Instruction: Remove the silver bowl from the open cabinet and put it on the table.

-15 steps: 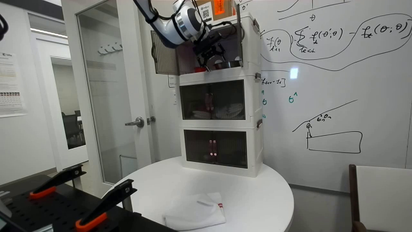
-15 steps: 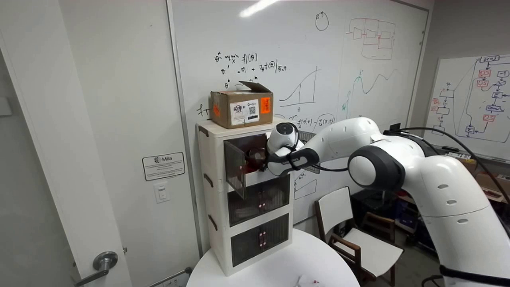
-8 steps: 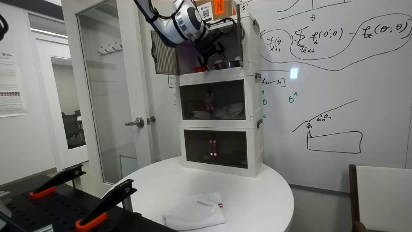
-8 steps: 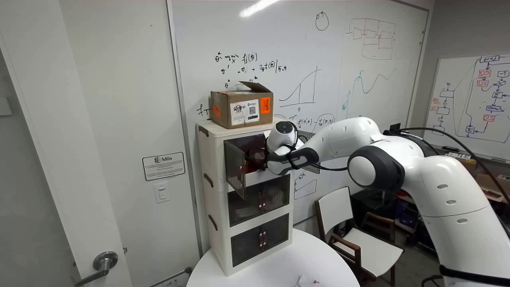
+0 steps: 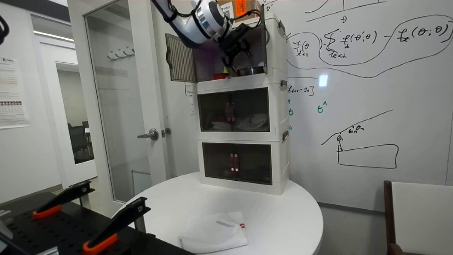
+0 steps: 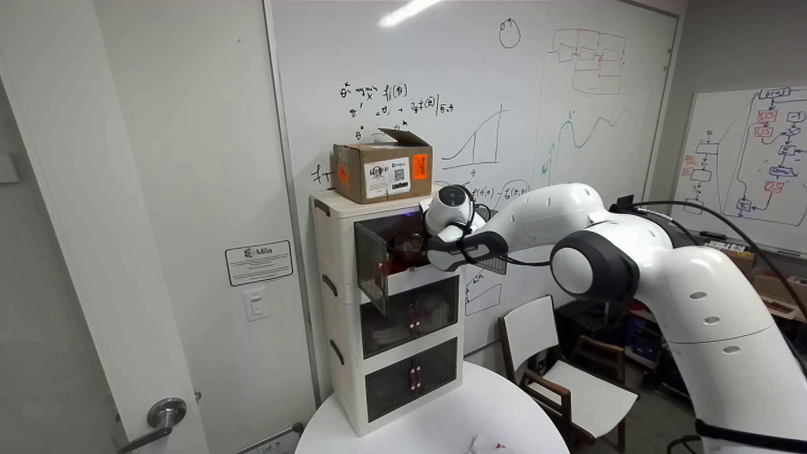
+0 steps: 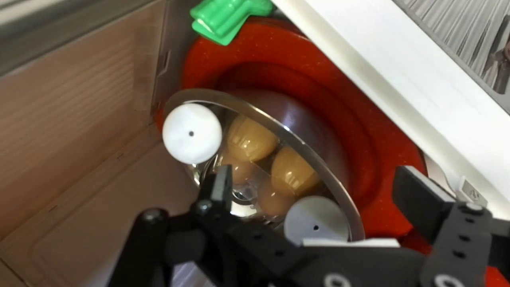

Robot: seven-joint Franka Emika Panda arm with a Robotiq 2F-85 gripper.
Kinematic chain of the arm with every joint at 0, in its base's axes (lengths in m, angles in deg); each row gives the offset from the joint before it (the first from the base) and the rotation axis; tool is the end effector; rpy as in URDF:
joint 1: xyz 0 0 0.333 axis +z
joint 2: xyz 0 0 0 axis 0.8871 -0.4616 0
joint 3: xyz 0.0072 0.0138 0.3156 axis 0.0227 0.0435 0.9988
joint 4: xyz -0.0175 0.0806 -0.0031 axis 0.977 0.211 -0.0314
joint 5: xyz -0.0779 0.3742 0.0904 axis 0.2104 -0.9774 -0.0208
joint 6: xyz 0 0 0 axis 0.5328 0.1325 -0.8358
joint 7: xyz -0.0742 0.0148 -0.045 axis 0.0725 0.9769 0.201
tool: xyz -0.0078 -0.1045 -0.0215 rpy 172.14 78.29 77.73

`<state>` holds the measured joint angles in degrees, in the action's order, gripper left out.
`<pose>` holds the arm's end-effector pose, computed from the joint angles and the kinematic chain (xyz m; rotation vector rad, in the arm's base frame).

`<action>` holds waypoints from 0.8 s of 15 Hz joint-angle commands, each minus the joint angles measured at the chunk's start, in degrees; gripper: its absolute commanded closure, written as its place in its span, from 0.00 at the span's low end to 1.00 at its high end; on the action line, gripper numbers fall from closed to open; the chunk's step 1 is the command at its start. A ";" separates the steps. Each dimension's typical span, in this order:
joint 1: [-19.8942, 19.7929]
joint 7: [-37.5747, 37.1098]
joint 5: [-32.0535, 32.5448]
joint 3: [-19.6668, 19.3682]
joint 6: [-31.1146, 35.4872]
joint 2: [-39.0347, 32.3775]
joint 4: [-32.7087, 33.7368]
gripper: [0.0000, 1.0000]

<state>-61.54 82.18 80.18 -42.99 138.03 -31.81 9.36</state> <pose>0.7713 -0.0020 0.4634 2.3363 0.8605 0.9059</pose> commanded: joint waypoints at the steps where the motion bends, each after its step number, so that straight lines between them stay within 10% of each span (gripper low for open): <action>1: 0.93 0.23 1.58 -1.18 1.09 -2.06 2.09 0.00; 12: 2.27 -0.44 2.40 -1.43 1.38 -5.96 5.34 0.88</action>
<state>-60.02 82.20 82.11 -43.14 138.24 -35.70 11.89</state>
